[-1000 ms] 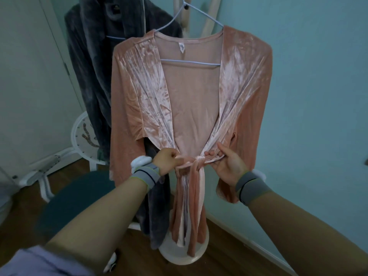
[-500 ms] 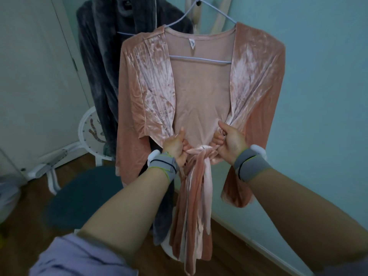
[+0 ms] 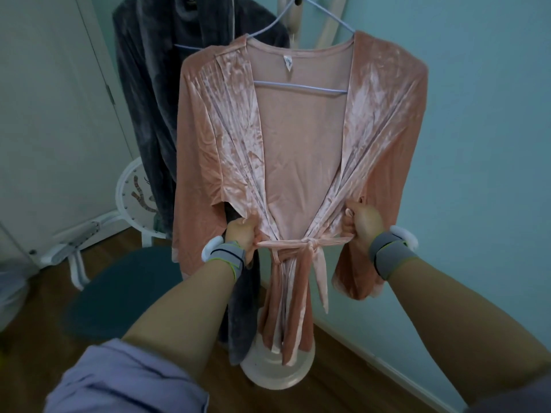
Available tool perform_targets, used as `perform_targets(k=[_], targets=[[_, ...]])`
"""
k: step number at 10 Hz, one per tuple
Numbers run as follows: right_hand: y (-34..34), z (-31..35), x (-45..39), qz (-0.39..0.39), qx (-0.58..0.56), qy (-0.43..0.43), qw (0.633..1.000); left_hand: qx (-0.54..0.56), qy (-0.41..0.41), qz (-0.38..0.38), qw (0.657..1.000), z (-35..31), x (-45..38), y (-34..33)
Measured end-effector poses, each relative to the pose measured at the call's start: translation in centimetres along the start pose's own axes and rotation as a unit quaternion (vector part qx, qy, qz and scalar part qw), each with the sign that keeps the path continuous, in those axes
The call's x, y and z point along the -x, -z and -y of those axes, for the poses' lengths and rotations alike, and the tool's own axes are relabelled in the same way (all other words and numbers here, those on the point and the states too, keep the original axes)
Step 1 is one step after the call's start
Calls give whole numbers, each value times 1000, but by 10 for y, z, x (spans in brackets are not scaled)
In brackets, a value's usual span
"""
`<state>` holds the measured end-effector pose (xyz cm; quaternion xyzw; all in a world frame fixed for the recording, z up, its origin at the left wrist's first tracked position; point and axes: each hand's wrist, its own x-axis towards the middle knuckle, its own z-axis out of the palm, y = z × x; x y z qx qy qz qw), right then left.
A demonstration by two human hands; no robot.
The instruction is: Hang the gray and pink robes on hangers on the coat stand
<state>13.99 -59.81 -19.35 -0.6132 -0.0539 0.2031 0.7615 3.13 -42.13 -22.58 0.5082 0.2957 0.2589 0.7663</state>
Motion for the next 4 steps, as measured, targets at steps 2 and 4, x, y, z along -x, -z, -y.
perform_targets(k=[2, 4], targets=[[-6, -5, 4, 54, 368, 23, 928, -227, -10, 133, 965, -4, 7, -20], [2, 5, -2, 93, 610, 42, 786, -435, -66, 176, 881, -27, 2, -40]])
